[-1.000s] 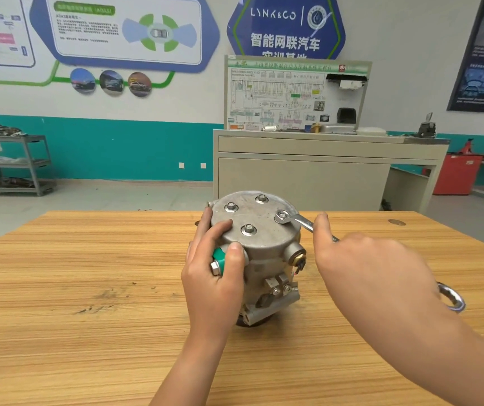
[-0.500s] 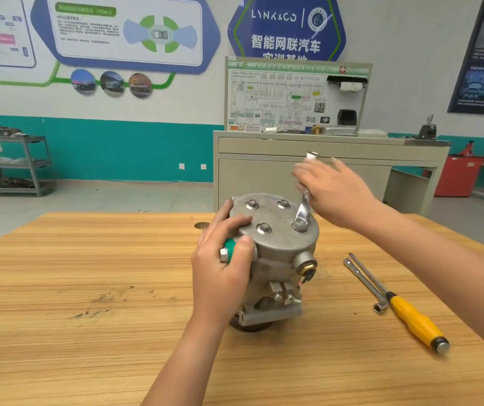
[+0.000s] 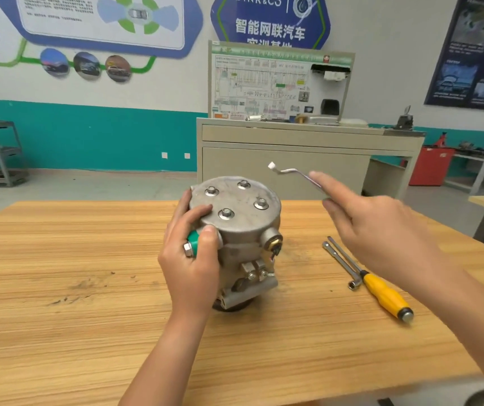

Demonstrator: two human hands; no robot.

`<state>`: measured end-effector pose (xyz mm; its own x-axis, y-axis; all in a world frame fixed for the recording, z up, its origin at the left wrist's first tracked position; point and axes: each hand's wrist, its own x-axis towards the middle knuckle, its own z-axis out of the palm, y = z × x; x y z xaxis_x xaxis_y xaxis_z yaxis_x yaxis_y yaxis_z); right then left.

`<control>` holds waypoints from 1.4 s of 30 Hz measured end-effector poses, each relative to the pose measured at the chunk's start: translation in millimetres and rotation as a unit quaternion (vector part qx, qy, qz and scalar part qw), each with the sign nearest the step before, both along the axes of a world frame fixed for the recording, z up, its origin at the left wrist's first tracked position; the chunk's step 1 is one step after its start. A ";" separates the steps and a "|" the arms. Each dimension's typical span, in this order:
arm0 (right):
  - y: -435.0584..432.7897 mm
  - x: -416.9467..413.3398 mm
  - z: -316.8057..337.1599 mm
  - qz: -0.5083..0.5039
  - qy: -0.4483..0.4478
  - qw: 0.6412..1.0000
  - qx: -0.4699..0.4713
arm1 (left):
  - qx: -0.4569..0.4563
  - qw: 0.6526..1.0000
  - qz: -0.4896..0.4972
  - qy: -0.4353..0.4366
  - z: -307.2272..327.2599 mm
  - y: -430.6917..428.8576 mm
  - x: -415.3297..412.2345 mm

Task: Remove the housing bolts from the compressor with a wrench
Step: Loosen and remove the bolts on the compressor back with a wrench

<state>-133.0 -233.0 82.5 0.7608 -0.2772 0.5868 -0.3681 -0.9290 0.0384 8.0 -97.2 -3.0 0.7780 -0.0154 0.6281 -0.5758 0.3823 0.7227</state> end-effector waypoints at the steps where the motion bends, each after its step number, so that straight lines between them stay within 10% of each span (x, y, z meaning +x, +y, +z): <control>1: 3.7 -1.8 -4.3 -0.014 0.034 0.999 -0.024 | -0.003 1.000 0.002 -0.002 -0.5 -0.7 -0.9; 33: 55.6 -2.2 14.4 -0.141 0.219 0.953 -0.155 | 0.034 0.999 0.033 -0.027 1.7 -2.7 -5.7; 42: 28.6 -3.9 -5.8 -0.112 0.118 0.971 -0.175 | 0.039 0.999 0.020 -0.001 5.7 -1.7 -12.7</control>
<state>-136.9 -204.4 76.8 0.8287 -0.2661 0.4924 -0.5027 -0.7408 0.4456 -4.8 -98.9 2.8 0.7780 -0.0328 0.6274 -0.5910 0.3007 0.7486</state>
